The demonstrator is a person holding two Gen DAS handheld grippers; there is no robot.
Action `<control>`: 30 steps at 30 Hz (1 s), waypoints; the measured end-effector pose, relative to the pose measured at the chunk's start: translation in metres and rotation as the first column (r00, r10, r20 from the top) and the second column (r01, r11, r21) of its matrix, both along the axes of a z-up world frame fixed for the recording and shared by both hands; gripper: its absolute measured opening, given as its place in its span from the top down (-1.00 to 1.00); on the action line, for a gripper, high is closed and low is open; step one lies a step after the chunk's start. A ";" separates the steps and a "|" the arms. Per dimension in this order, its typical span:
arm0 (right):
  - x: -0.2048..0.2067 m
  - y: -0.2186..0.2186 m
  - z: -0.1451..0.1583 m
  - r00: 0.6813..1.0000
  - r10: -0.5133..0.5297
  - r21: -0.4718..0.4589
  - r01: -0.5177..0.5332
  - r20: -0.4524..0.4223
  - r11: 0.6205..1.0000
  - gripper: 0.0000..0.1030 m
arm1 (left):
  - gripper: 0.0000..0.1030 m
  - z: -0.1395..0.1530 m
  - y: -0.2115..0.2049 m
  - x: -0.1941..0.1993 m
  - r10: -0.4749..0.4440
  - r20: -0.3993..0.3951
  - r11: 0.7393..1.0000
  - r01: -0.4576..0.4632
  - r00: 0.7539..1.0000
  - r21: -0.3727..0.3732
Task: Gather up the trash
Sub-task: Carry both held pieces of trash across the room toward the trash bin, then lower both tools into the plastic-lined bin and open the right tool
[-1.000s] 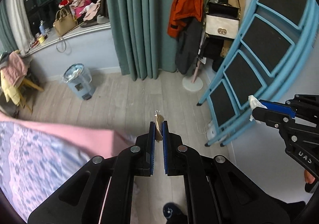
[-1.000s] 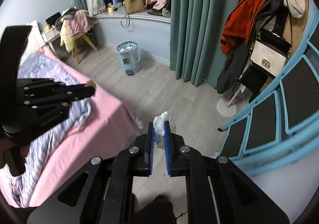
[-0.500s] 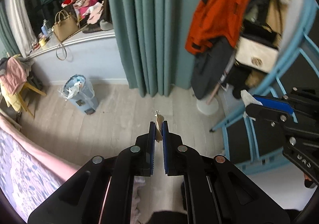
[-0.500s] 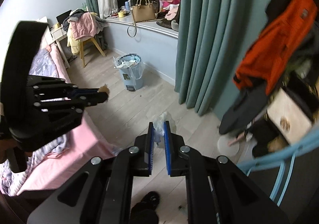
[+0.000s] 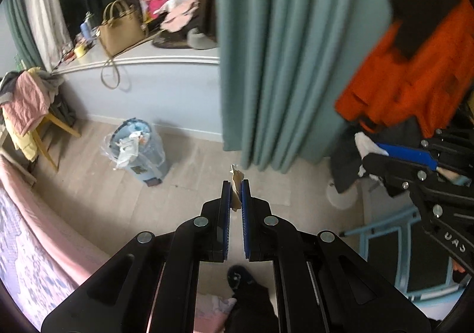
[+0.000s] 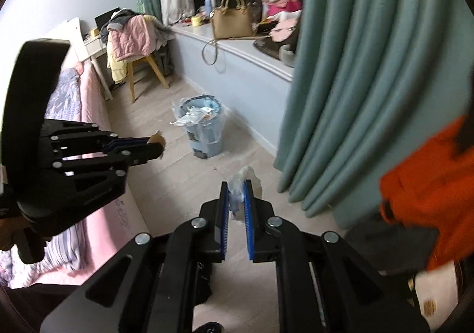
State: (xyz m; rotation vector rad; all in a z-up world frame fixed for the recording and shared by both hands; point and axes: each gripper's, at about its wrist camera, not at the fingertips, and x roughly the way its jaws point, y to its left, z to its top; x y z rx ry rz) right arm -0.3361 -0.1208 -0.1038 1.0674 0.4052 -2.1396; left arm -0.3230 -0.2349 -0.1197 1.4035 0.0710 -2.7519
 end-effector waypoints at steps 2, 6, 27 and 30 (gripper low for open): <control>-0.017 -0.028 0.001 0.999 0.035 0.000 -0.035 -0.023 0.999 0.78 | 0.89 0.003 -0.022 -0.017 -0.002 -0.006 1.000 0.002 1.000 -0.016; -0.057 -0.079 0.002 0.997 0.071 -0.016 -0.071 -0.006 0.997 0.78 | 0.89 0.000 -0.076 -0.058 0.056 0.015 0.998 -0.056 0.998 -0.019; -0.272 -0.270 -0.038 0.838 0.536 0.006 -0.539 0.101 0.842 0.78 | 0.89 -0.016 -0.252 -0.221 0.464 0.075 0.884 -0.467 0.883 0.018; -0.287 -0.298 -0.044 0.813 0.569 0.004 -0.574 0.125 0.819 0.78 | 0.89 -0.027 -0.272 -0.228 0.507 0.108 0.859 -0.512 0.855 0.026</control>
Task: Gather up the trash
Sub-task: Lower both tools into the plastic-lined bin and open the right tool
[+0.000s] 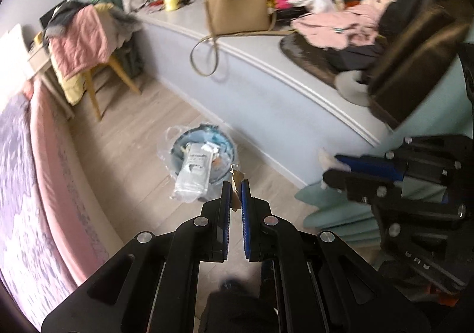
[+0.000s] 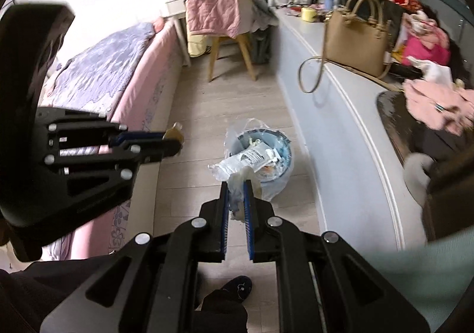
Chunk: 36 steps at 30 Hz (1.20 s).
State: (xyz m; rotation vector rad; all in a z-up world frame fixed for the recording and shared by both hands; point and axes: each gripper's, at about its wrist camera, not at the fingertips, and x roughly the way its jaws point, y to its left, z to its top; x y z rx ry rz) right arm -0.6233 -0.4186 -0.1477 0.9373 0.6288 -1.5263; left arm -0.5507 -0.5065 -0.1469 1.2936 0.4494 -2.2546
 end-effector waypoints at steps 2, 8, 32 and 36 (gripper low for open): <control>-0.005 -0.014 -0.003 1.000 0.013 0.003 -0.014 0.013 1.000 0.78 | 0.89 -0.006 -0.014 -0.002 0.023 0.010 1.000 -0.023 1.000 0.013; -0.024 -0.071 -0.030 0.999 0.022 0.028 -0.023 0.048 0.999 0.78 | 0.89 -0.033 -0.073 -0.010 0.053 0.029 0.998 -0.053 0.998 -0.019; -0.116 -0.247 -0.193 0.995 -0.070 0.171 0.057 0.068 0.984 0.78 | 0.89 -0.218 -0.262 -0.140 -0.051 0.123 0.992 0.036 0.991 0.122; -0.131 -0.253 -0.243 0.999 -0.043 0.193 0.037 0.026 0.981 0.78 | 0.89 -0.271 -0.269 -0.160 -0.038 0.158 0.990 0.016 0.987 0.142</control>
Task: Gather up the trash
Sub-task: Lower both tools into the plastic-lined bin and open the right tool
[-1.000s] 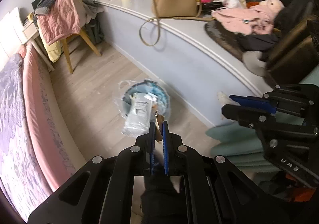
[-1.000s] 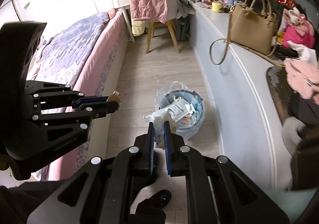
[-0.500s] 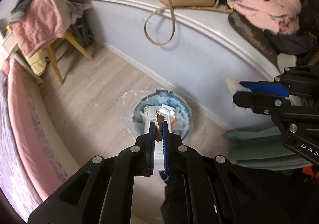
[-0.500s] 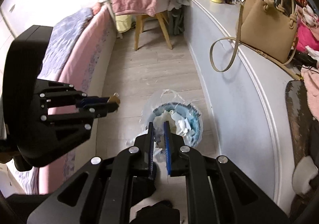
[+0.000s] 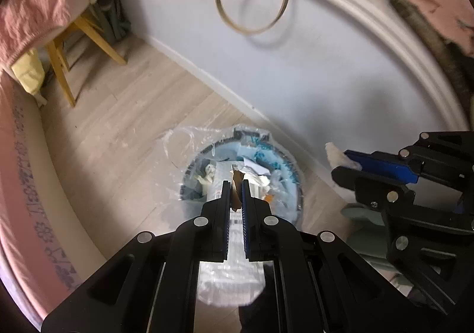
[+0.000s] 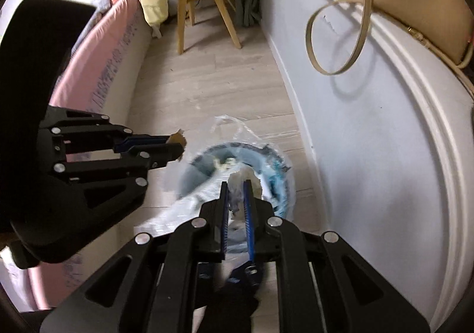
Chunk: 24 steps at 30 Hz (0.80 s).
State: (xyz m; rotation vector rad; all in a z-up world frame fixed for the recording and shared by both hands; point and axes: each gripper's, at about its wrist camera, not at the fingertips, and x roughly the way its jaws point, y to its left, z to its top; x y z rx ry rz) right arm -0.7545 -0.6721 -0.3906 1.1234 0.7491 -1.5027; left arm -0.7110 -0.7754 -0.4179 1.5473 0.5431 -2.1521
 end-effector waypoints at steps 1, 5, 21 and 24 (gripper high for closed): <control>-0.004 -0.001 -0.016 1.000 0.006 0.011 -0.006 0.003 1.000 0.78 | 0.89 -0.012 -0.001 -0.003 0.000 0.013 1.000 0.000 1.000 0.004; -0.013 -0.003 -0.064 0.998 0.051 0.033 -0.052 0.022 0.998 0.78 | 0.89 -0.071 -0.005 -0.013 -0.002 0.065 1.000 0.001 0.998 0.020; -0.029 -0.028 -0.194 0.992 0.108 0.058 -0.112 0.066 0.992 0.78 | 0.89 -0.206 -0.037 -0.037 0.018 0.115 0.998 -0.025 0.993 0.057; -0.032 -0.036 -0.200 0.990 0.127 0.058 -0.130 0.063 0.990 0.78 | 0.89 -0.214 -0.036 -0.042 -0.010 0.113 0.998 0.003 0.993 0.062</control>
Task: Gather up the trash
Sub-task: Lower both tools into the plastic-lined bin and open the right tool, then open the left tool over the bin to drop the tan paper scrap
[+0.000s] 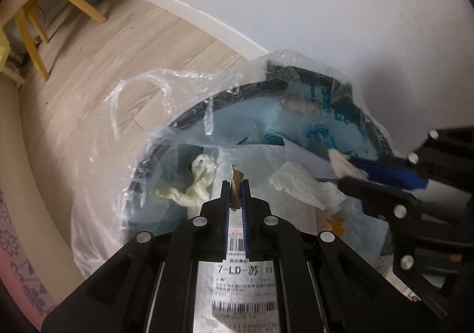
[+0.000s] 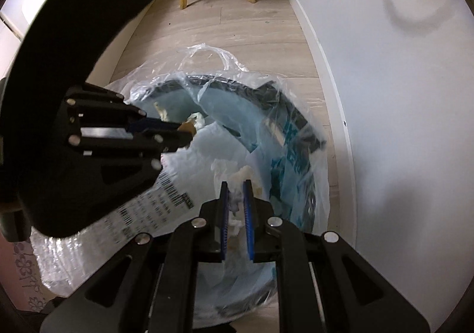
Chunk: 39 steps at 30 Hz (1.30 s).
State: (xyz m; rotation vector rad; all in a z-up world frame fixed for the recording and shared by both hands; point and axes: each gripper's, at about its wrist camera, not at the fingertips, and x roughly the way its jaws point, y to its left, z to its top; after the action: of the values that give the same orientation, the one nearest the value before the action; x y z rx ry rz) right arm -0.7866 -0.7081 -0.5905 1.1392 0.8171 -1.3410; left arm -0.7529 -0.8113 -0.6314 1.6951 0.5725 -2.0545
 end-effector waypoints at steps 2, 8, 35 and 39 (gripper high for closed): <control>-0.002 -0.004 -0.005 1.000 0.007 0.003 -0.007 0.001 1.000 0.78 | 0.89 -0.002 0.001 -0.002 -0.014 -0.004 1.000 0.014 1.000 0.004; -0.002 -0.009 -0.016 1.000 0.021 0.008 -0.021 -0.001 1.000 0.78 | 0.89 -0.010 0.003 -0.004 -0.012 -0.006 1.000 0.012 1.000 0.012; 0.006 -0.004 -0.001 0.997 0.042 -0.013 -0.043 -0.070 0.999 0.19 | -0.33 0.009 -0.008 0.020 0.040 -0.002 0.997 -0.040 0.999 -0.064; 0.007 -0.004 0.001 0.996 0.040 -0.025 -0.042 -0.081 0.999 -0.03 | -0.37 0.010 -0.008 0.022 0.039 -0.002 0.997 -0.039 0.999 -0.063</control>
State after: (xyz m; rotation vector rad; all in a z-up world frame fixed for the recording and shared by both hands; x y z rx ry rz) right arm -0.7793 -0.7121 -0.5895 1.0475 0.8740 -1.3675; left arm -0.7304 -0.8192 -0.6211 1.6345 0.5312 -2.0244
